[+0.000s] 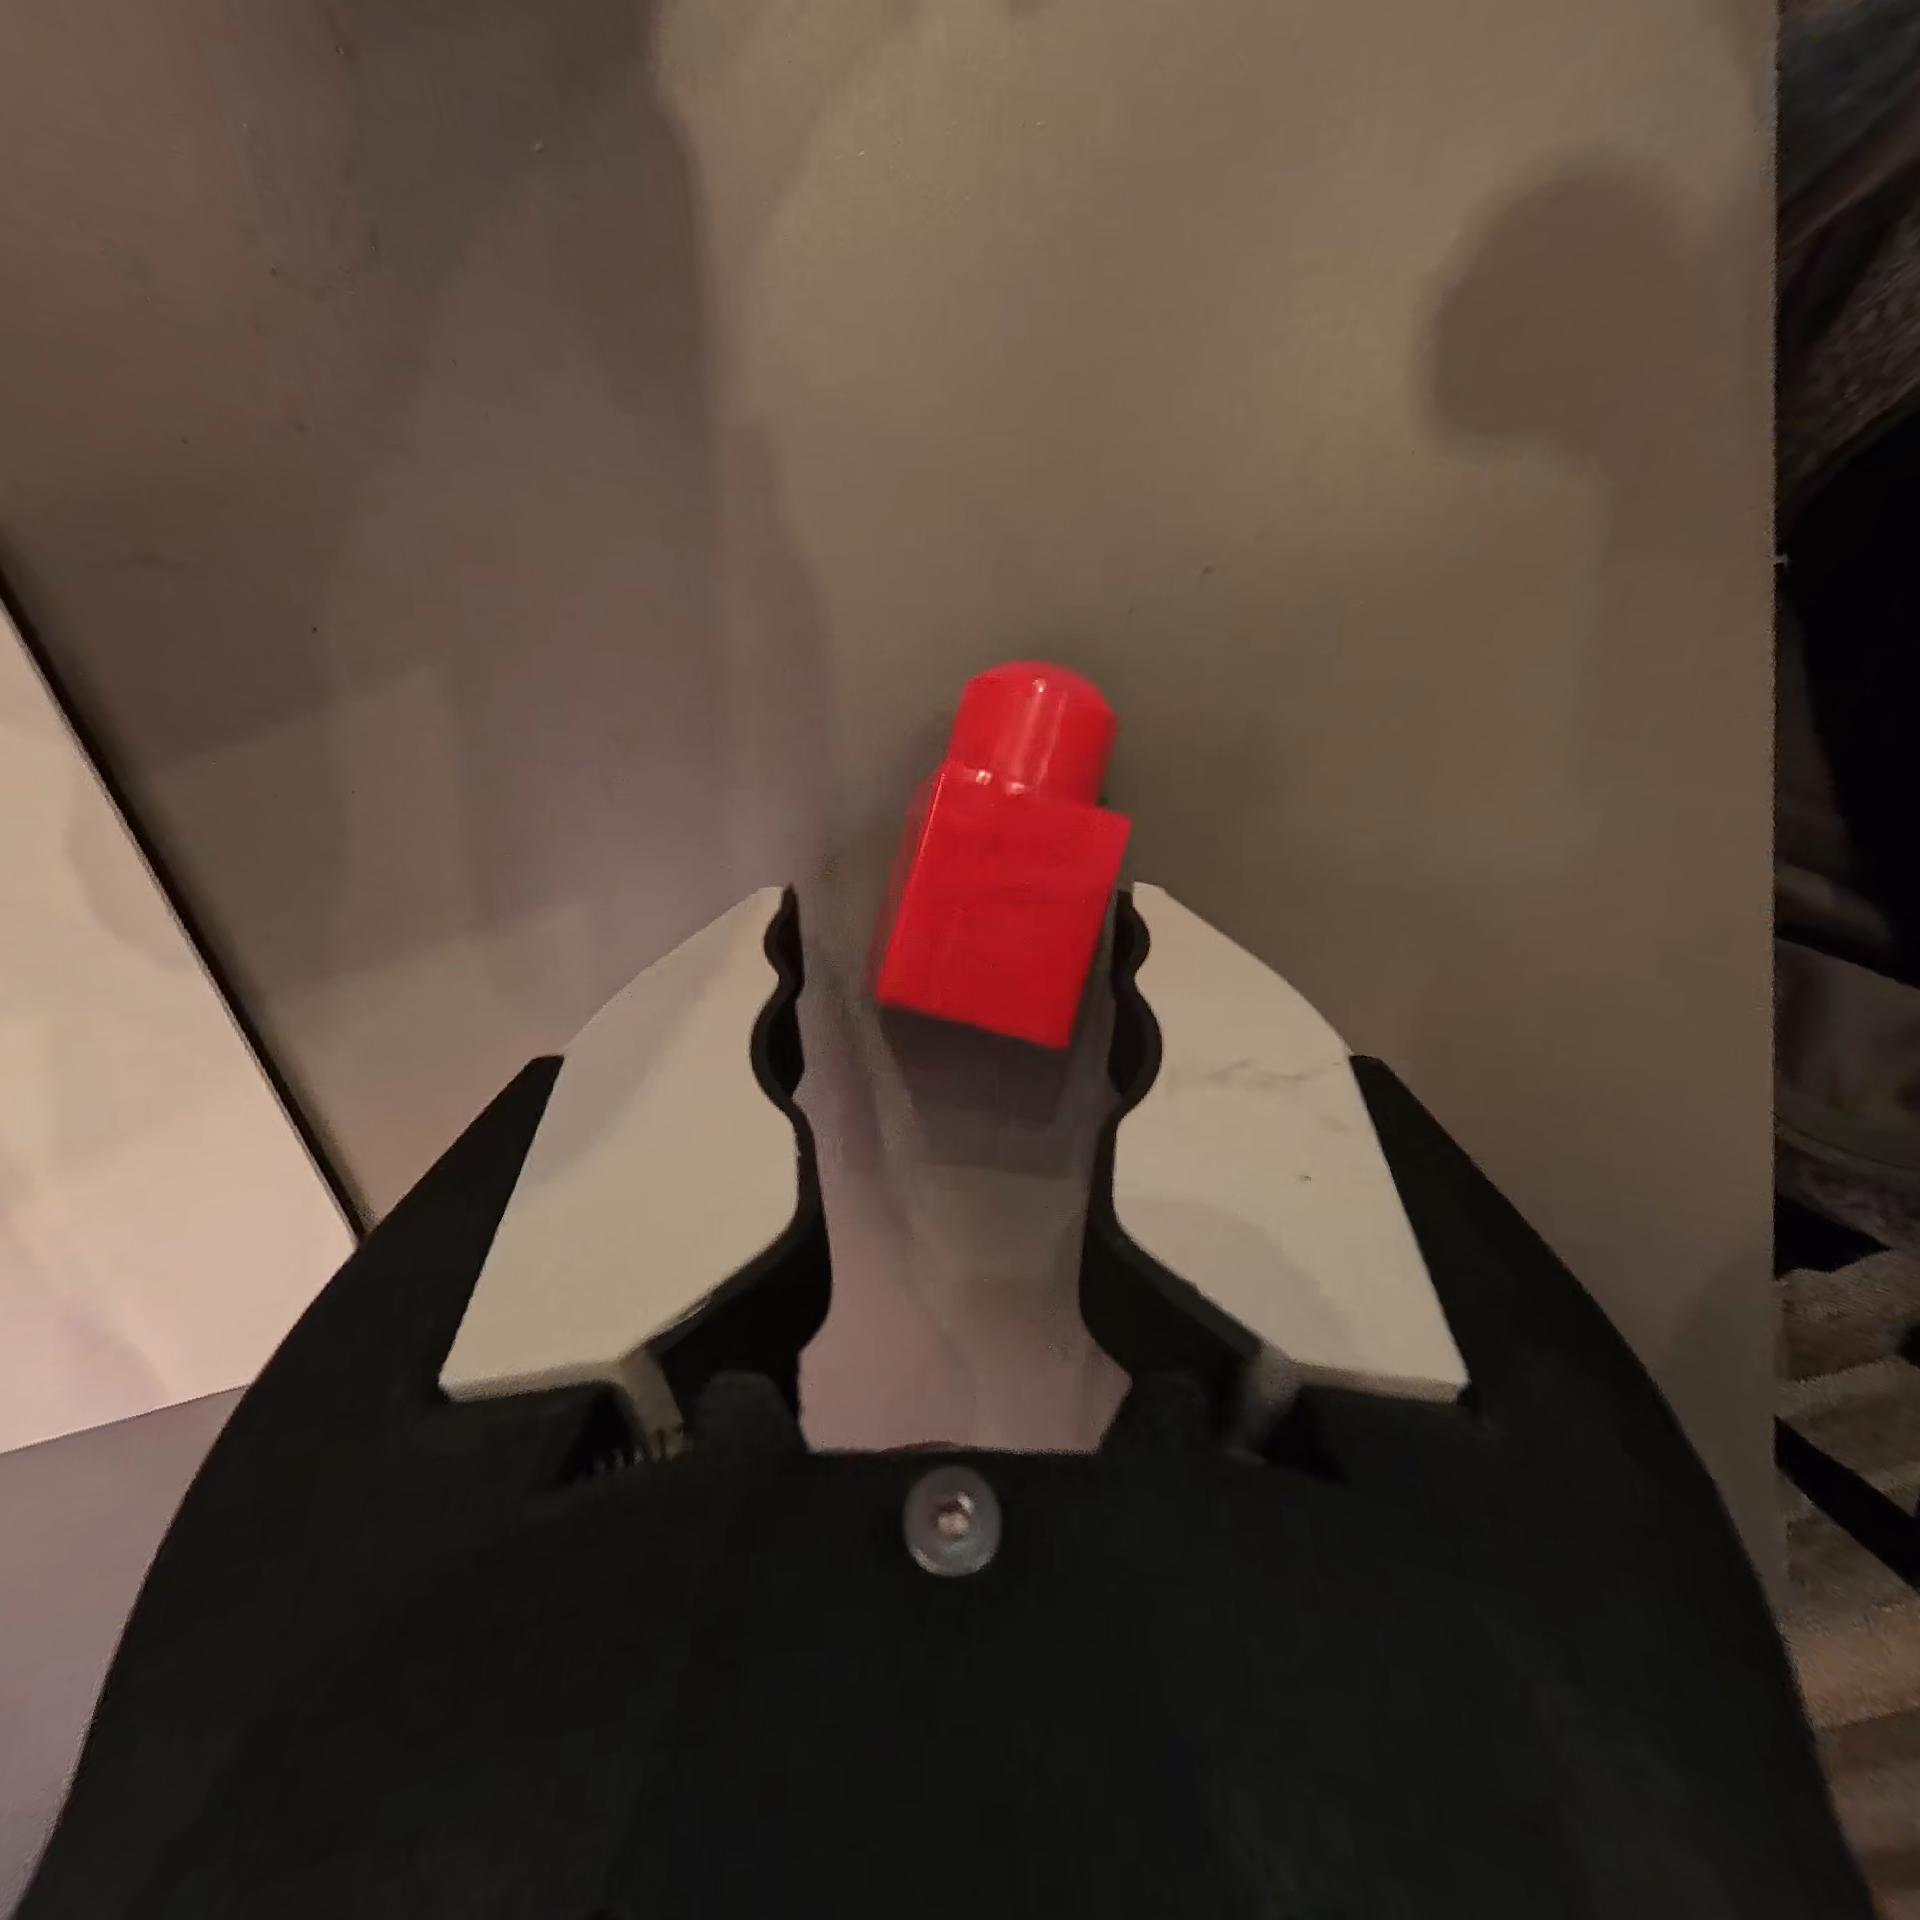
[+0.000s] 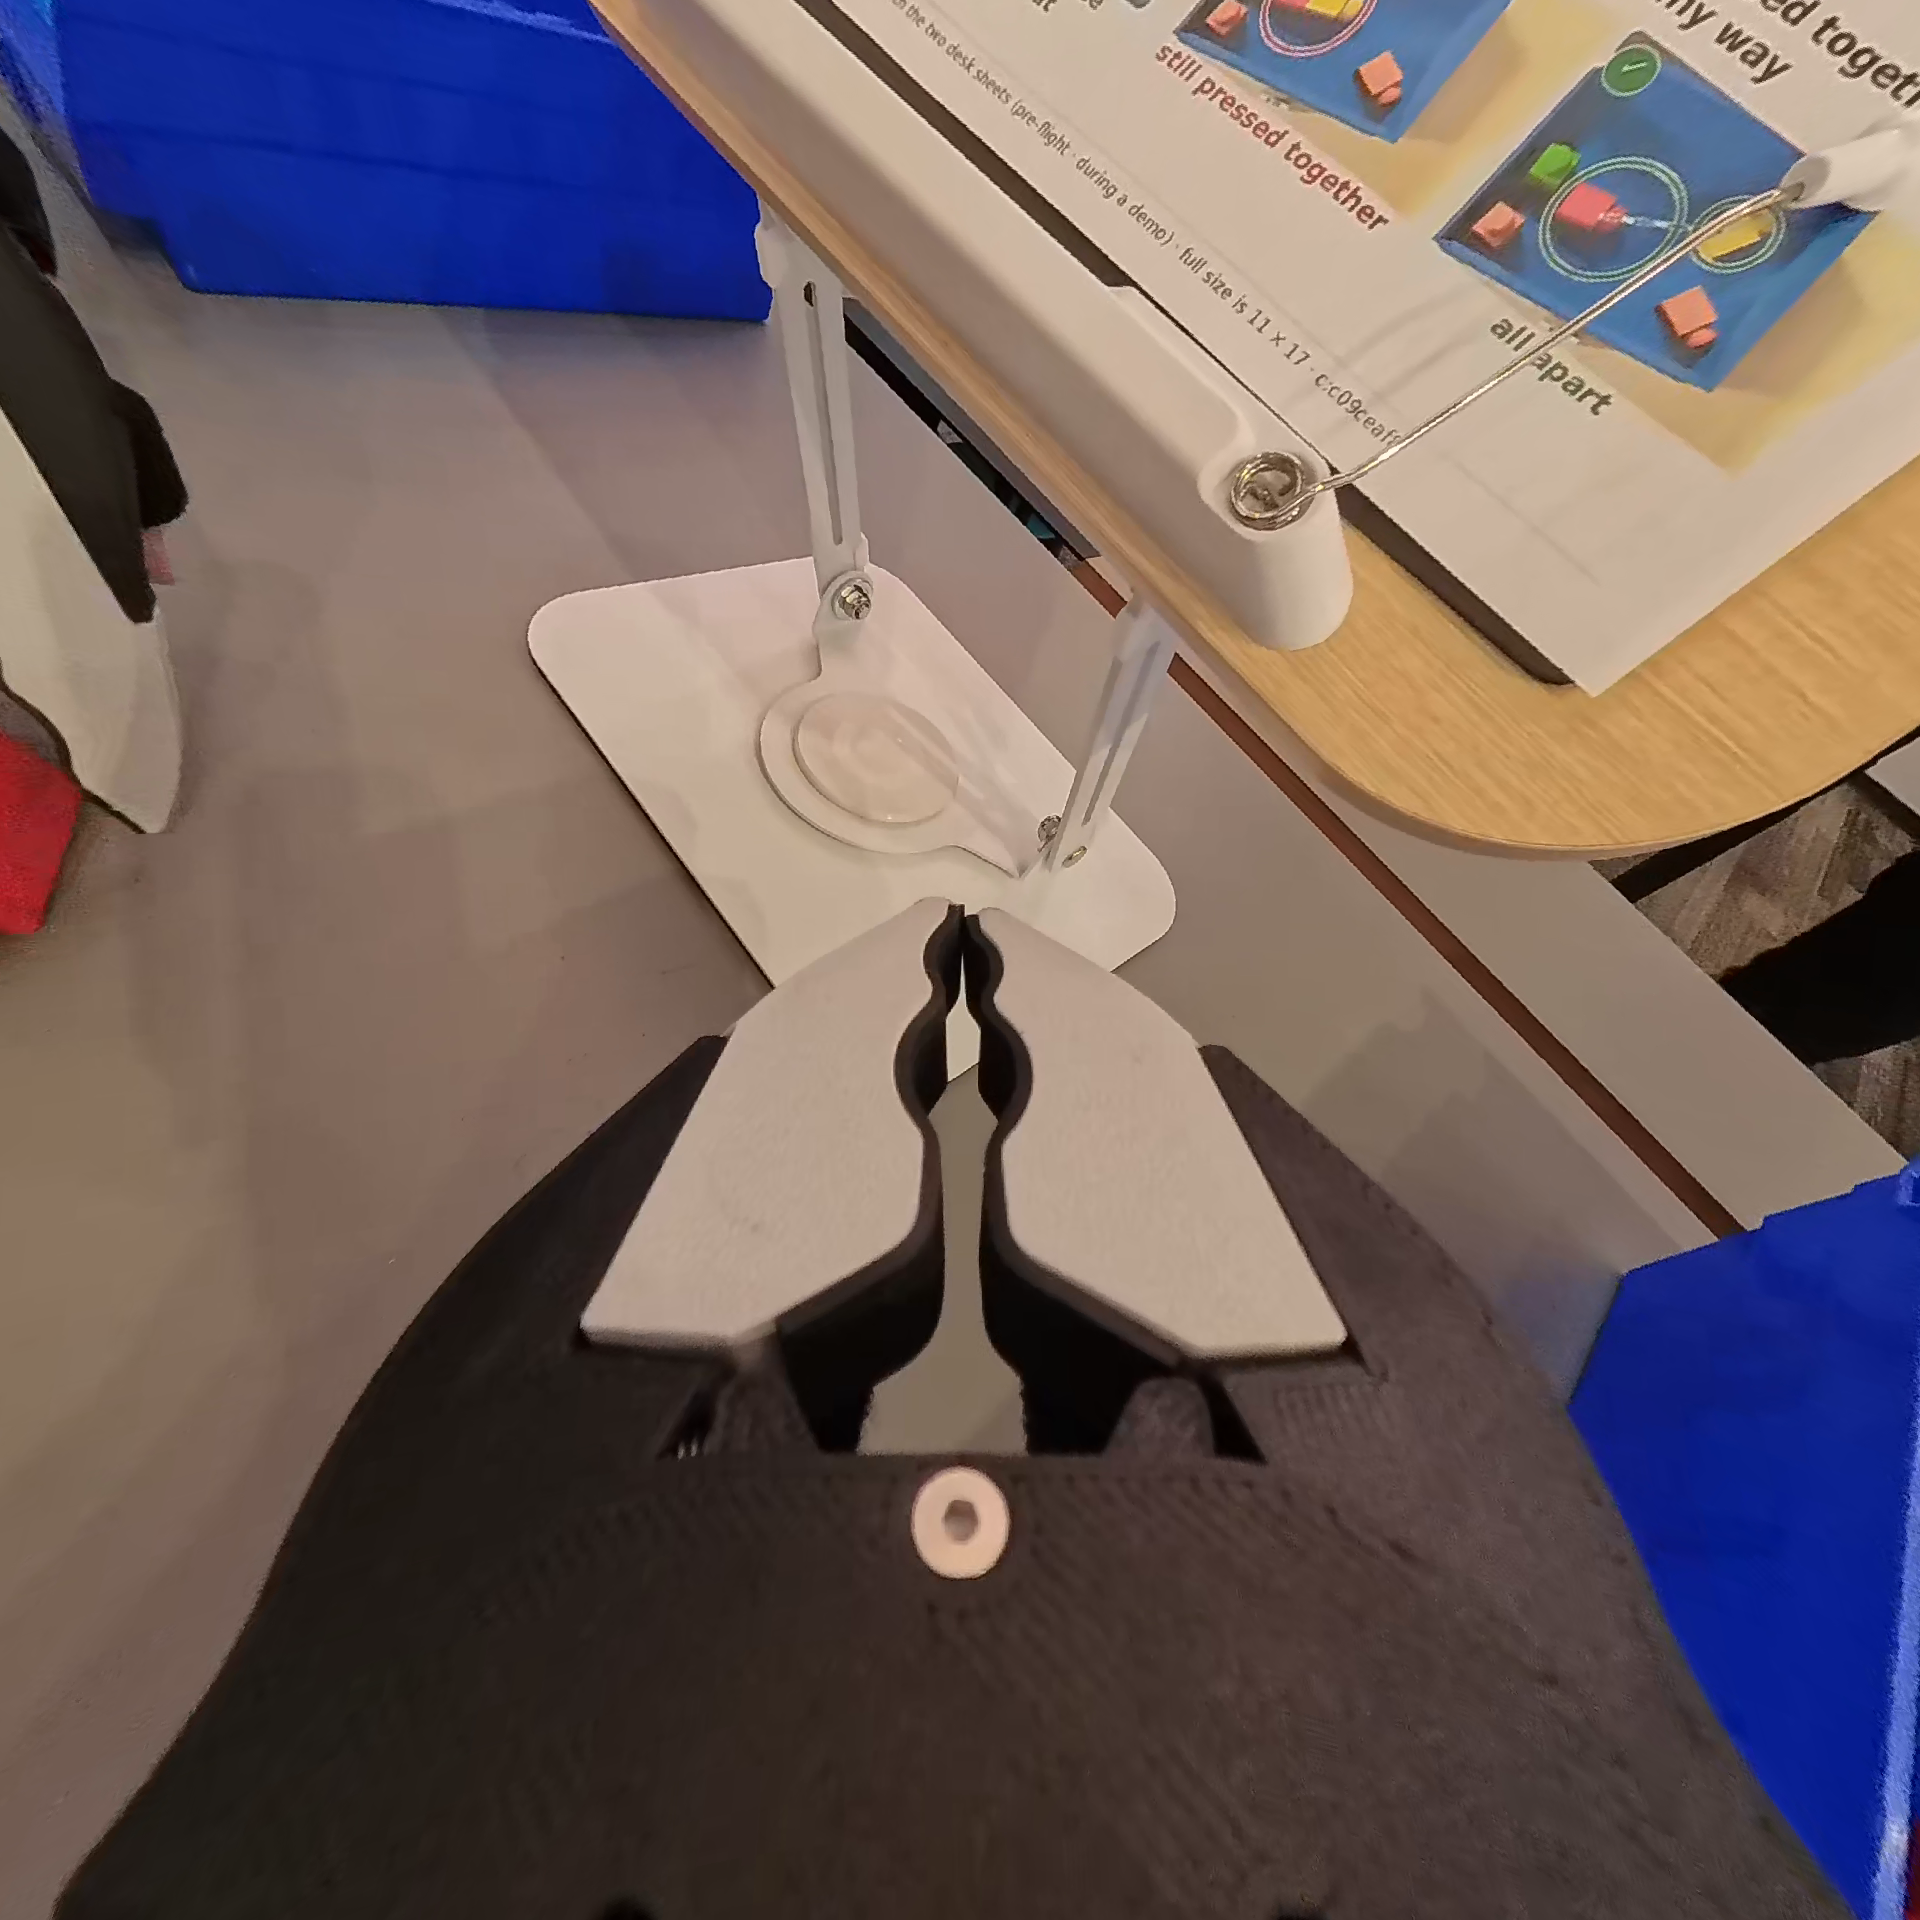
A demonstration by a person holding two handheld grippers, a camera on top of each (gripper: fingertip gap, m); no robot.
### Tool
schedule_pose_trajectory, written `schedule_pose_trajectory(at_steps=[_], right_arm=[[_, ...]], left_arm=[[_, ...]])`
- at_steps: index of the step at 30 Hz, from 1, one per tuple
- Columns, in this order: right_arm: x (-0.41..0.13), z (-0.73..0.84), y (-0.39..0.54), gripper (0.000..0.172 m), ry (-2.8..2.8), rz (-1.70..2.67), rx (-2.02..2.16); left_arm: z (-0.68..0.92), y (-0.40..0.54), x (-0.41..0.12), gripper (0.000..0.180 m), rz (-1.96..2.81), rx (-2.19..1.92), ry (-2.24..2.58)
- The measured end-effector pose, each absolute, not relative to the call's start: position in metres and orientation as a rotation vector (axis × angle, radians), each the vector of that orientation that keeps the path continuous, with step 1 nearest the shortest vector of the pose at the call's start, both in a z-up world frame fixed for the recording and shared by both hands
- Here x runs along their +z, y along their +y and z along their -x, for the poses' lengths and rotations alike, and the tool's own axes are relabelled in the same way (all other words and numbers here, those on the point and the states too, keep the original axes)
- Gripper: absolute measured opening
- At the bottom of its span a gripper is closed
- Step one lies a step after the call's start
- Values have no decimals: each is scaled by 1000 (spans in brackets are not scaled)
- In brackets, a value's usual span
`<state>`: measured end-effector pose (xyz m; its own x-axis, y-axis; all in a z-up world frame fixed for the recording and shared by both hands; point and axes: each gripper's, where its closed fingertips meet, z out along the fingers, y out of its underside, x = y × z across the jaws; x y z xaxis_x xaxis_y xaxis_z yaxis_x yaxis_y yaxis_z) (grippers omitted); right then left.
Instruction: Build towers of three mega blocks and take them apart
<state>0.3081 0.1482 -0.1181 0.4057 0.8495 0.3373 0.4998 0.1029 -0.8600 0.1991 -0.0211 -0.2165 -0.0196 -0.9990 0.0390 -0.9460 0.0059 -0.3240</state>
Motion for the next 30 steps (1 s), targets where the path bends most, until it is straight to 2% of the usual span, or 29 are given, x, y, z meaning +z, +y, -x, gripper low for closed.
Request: schedule_pose_trajectory(at_steps=[5,10,16,19,22,30], right_arm=[[-118,-309,149,0,-1239,1551,392],[-116,-310,148,0,-1232,1545,395],[-115,-308,146,0,-1238,1537,401],[-116,-307,146,0,-1245,1540,400],[-119,-307,147,0,-1242,1550,401],[-126,-308,150,0,-1249,1571,390]], left_arm=[[-193,-16,-200,66,2021,-384,1978],[-149,-7,-151,62,2001,-350,1798],[-15,35,-69,58,2079,-42,1350],[61,56,-55,62,2170,70,1202],[126,86,-66,61,2255,196,1135],[190,144,-165,59,2594,191,929]])
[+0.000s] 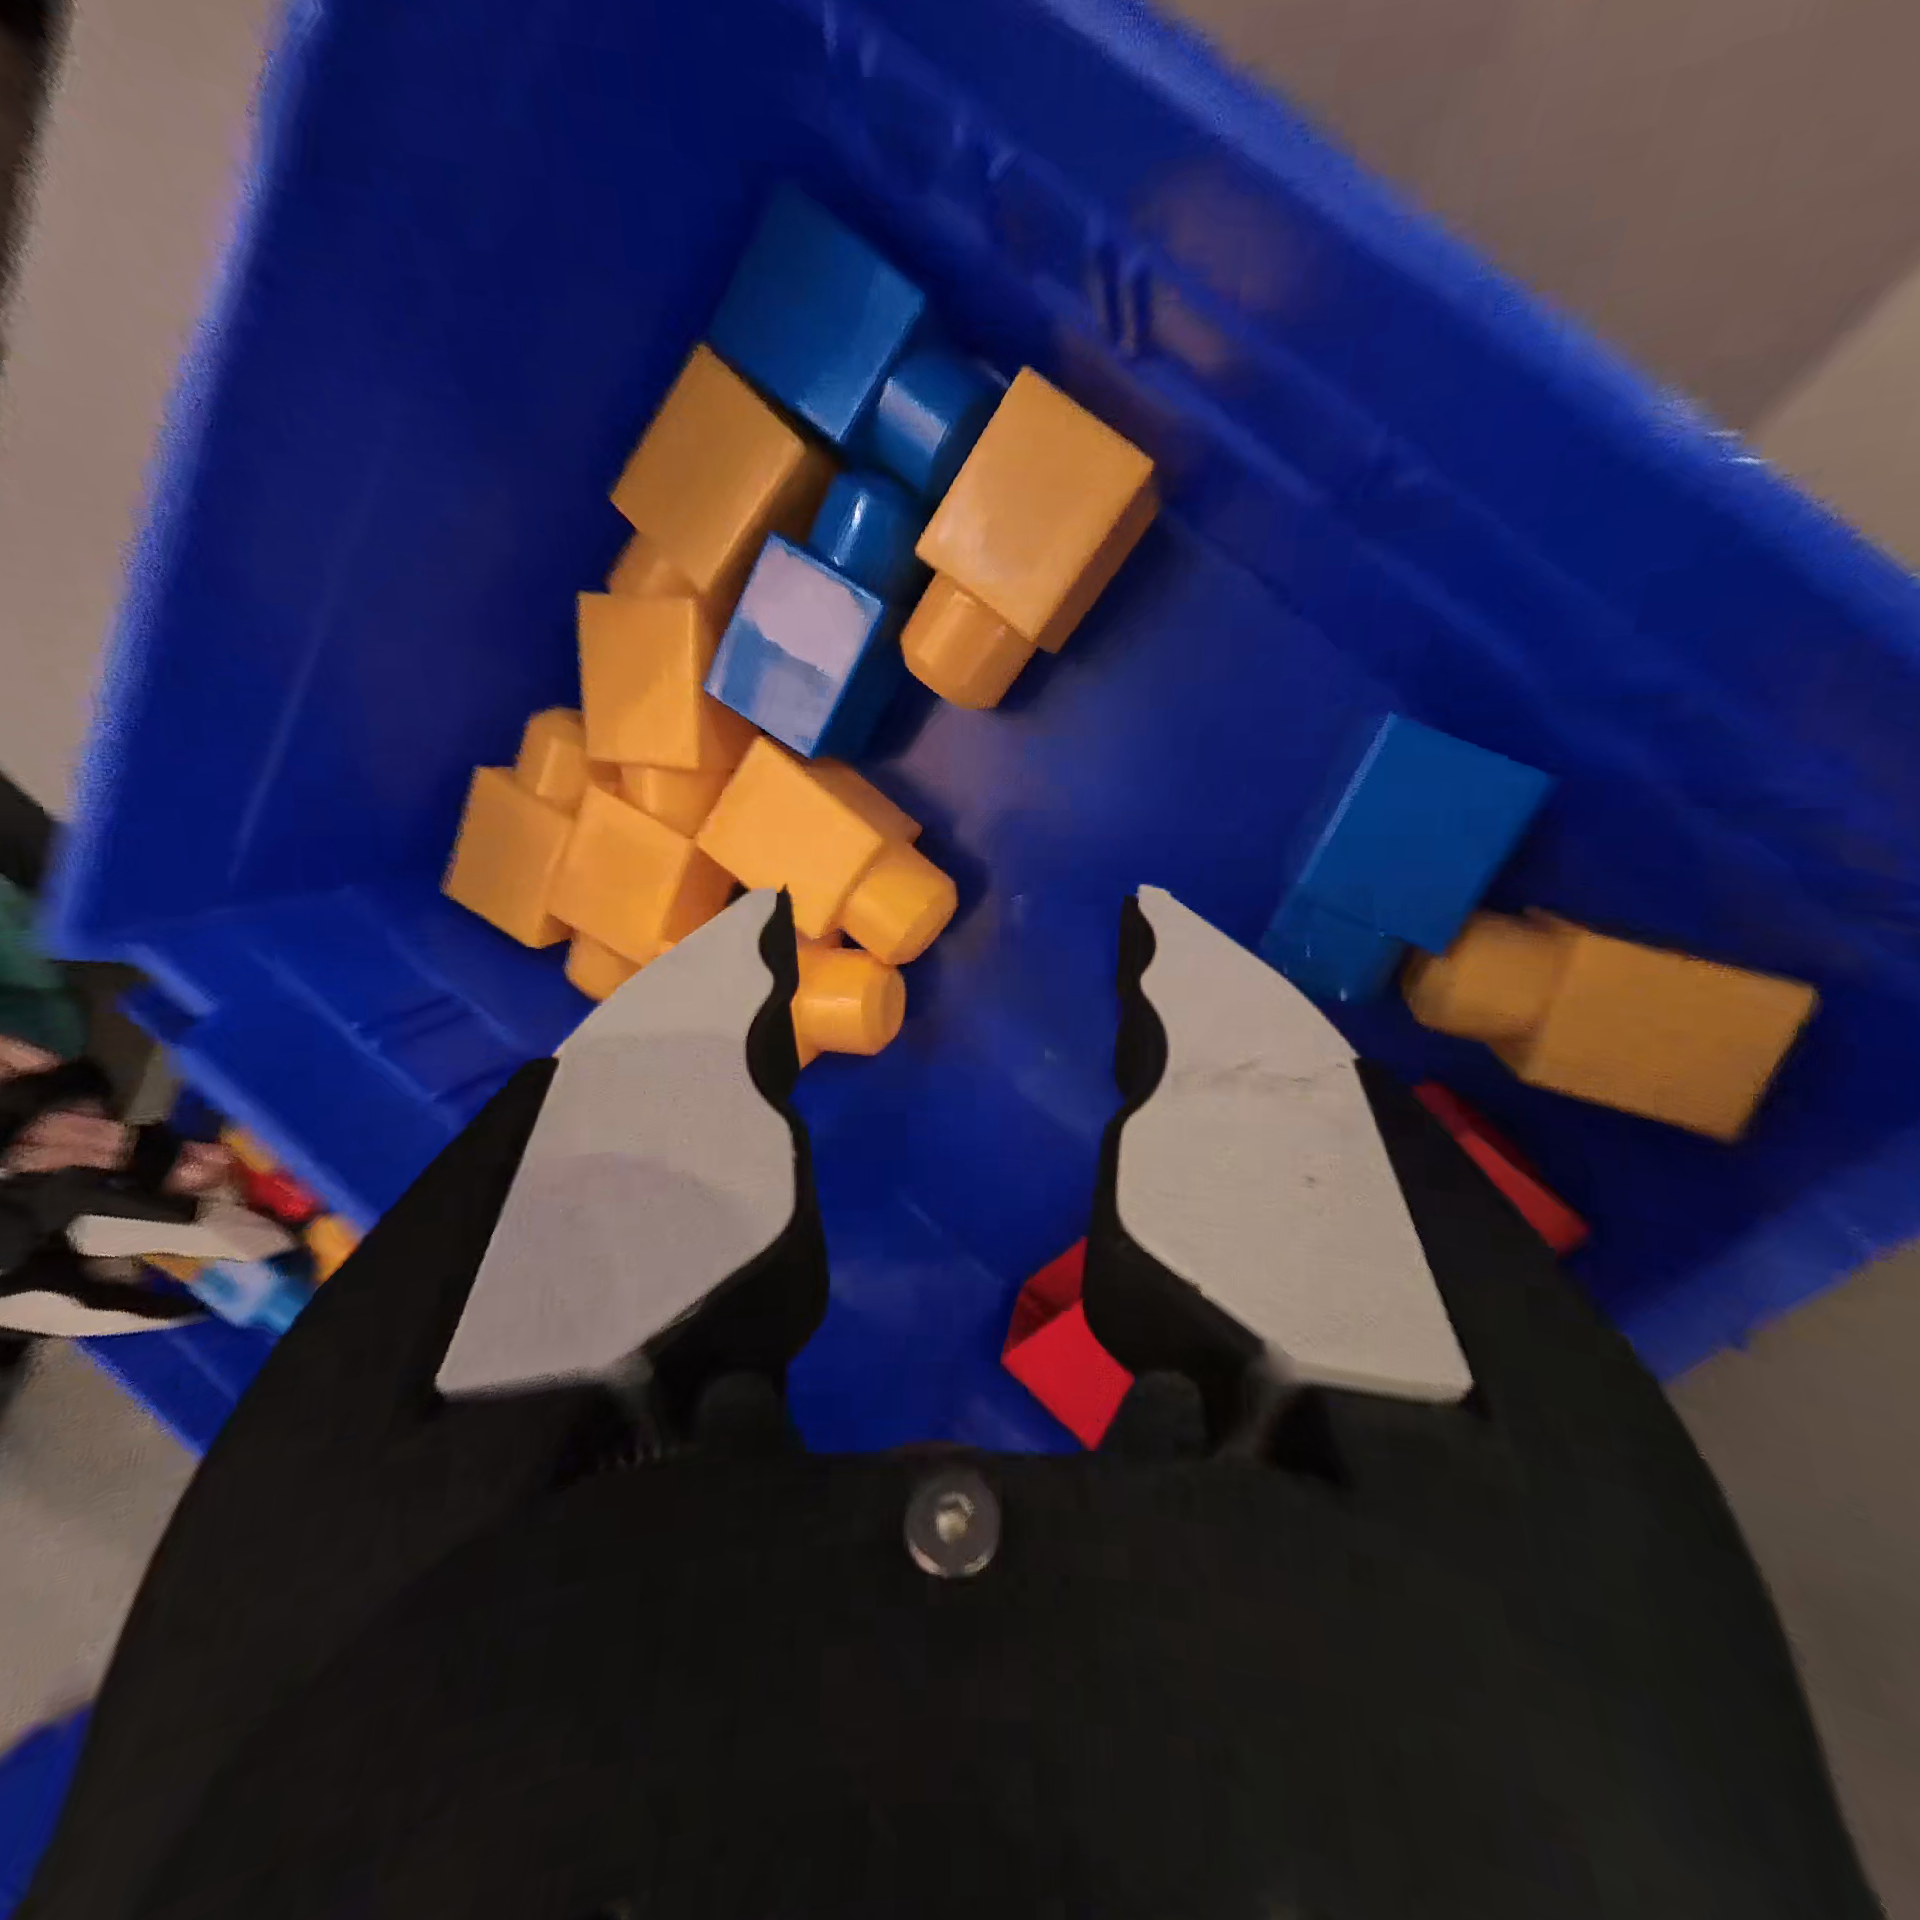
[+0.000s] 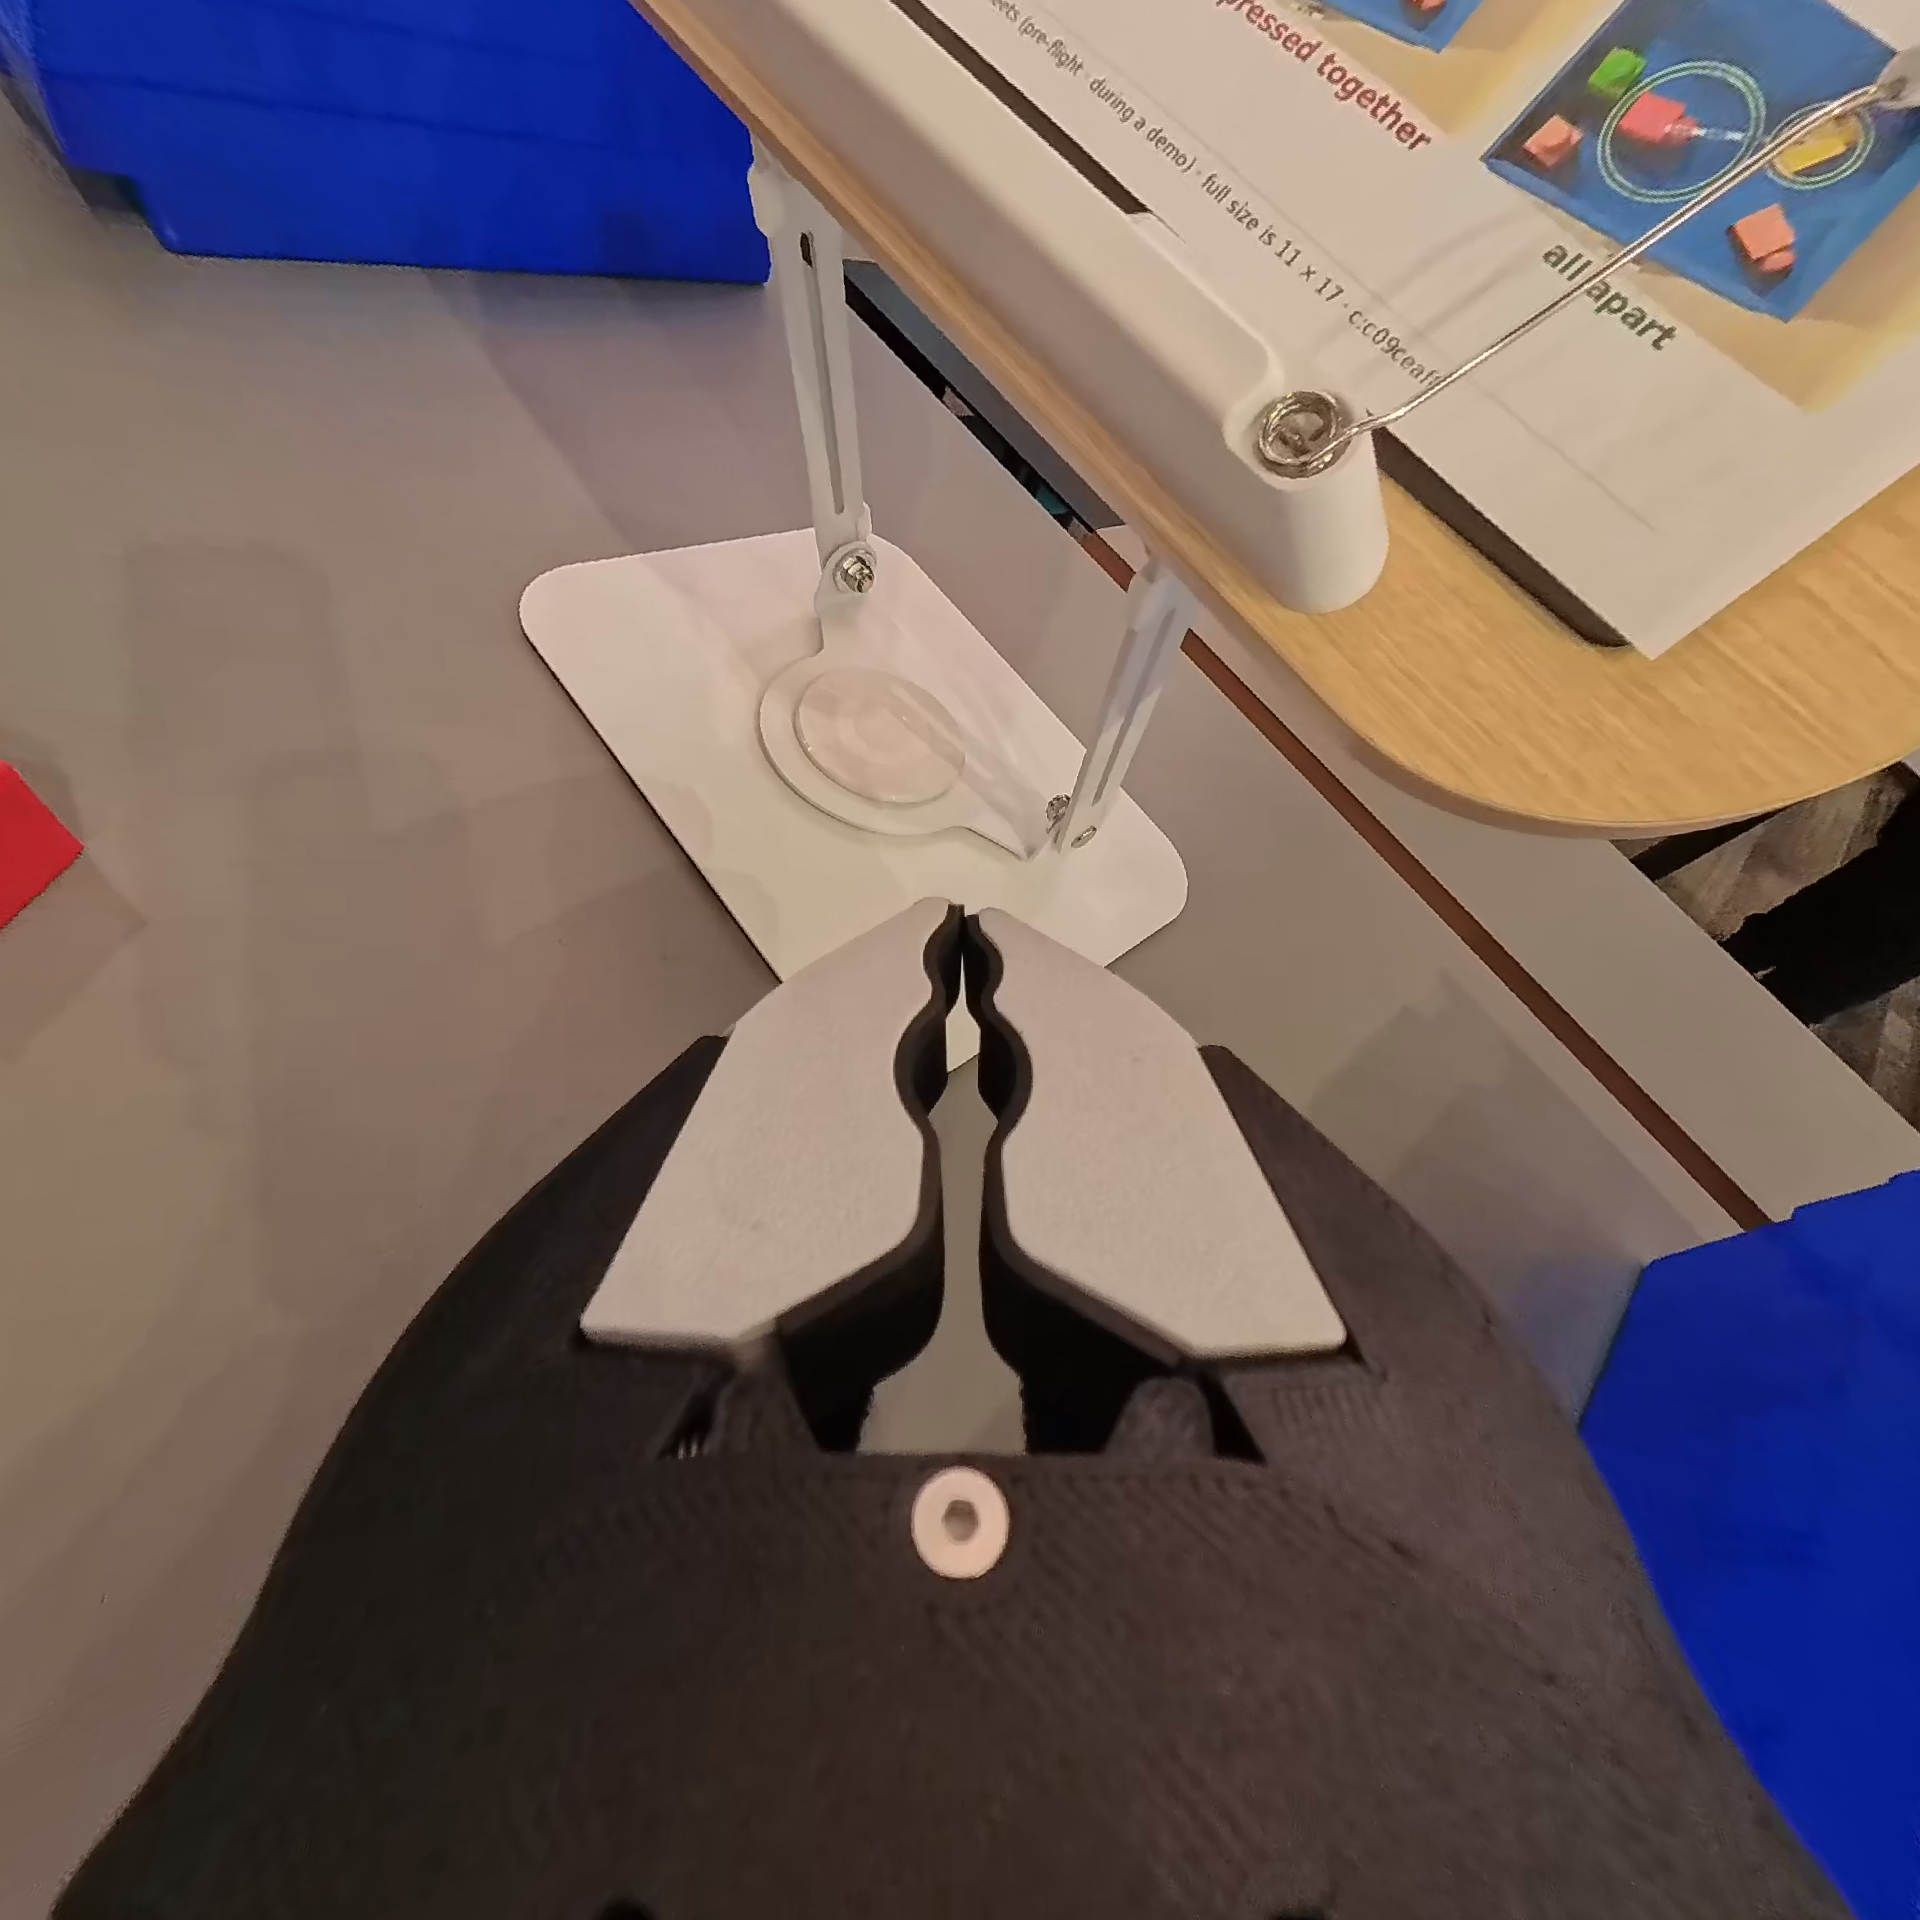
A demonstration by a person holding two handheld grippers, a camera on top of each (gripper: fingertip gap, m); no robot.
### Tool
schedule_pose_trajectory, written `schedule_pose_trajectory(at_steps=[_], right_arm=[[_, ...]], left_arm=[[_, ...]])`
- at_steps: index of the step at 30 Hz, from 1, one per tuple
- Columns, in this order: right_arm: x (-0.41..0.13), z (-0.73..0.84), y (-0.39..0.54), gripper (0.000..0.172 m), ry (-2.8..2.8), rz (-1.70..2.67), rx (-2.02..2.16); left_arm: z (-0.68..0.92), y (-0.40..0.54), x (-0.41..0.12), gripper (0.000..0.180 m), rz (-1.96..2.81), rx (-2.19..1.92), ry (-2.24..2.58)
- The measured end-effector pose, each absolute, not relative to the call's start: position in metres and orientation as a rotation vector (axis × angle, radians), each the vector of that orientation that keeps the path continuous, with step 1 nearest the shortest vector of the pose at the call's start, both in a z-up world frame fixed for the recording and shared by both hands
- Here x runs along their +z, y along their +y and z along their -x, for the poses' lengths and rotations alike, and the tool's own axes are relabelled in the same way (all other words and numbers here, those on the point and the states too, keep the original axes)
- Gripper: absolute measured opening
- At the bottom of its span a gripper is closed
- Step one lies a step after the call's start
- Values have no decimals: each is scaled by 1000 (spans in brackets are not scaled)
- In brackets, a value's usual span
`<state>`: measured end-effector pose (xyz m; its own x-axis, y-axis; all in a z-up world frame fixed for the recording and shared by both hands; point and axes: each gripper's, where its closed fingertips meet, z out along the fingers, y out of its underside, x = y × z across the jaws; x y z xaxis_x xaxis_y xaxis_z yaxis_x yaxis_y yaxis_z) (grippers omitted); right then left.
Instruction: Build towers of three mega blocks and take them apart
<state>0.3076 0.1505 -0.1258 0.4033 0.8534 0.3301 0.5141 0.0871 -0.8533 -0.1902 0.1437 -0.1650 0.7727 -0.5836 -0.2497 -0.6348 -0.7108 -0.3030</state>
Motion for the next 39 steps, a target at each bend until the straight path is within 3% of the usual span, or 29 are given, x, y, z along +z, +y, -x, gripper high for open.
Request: schedule_pose_trajectory(at_steps=[14,17,21,32,39], right_arm=[[-126,-304,147,0,-1269,1561,408],[-125,-304,147,0,-1269,1558,408],[-124,-305,147,0,-1266,1557,409],[-124,-303,145,0,-1273,1551,412],[-124,-302,145,0,-1276,1549,409]], left_arm=[[232,172,-218,57,2796,324,499],[226,178,-221,45,2767,227,447],[228,177,-219,42,2752,251,453],[185,126,-126,41,2484,113,582],[40,48,-73,41,2202,-93,1078]])
